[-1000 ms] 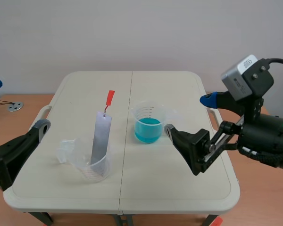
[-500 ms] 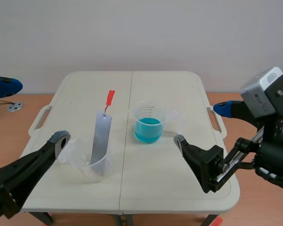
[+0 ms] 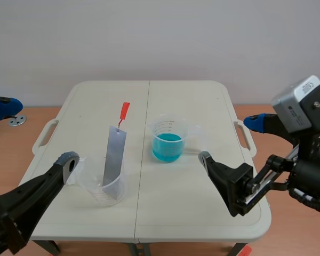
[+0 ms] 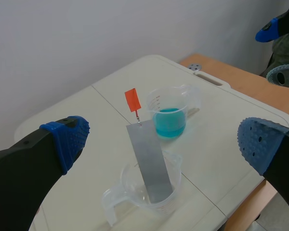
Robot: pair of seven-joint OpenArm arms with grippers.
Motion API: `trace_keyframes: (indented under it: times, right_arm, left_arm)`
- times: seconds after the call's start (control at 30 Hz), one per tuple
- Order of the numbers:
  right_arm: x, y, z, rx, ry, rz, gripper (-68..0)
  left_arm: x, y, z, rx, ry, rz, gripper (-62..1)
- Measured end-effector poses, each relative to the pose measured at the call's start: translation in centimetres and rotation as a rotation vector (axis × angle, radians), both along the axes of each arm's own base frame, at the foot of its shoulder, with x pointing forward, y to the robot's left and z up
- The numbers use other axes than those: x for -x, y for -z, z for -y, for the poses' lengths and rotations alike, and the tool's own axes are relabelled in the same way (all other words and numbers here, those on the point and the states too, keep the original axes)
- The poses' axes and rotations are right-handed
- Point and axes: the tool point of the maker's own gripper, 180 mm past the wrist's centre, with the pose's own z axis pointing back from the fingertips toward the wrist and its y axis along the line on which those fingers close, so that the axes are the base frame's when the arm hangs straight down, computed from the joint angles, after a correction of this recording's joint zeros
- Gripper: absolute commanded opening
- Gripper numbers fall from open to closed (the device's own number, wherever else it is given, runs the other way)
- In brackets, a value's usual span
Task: Hold the metal plate by the orange handle, dip it into the blue solution, take it out and point at it, then put the plate back in the beaker on the left.
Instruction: 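Return to the home posture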
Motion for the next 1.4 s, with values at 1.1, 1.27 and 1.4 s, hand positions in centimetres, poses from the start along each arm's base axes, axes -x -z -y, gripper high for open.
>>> trace_keyframes:
  times: [1.1,1.27,1.4]
  right_arm:
    - [0.2,0.9,0.2,0.052,-0.003,-0.028,-3.3]
    - [0.2,0.9,0.2,0.052,-0.003,-0.027,-3.3]
    - [0.2,0.9,0.2,0.052,-0.003,-0.027,-3.3]
  left_arm:
    - [0.0,2.5,-0.8,-0.069,-0.028,-0.098,1.4]
    - [0.0,2.5,-0.8,-0.069,-0.028,-0.098,1.4]
    - [0.0,2.6,-0.8,-0.072,-0.029,-0.103,1.4]
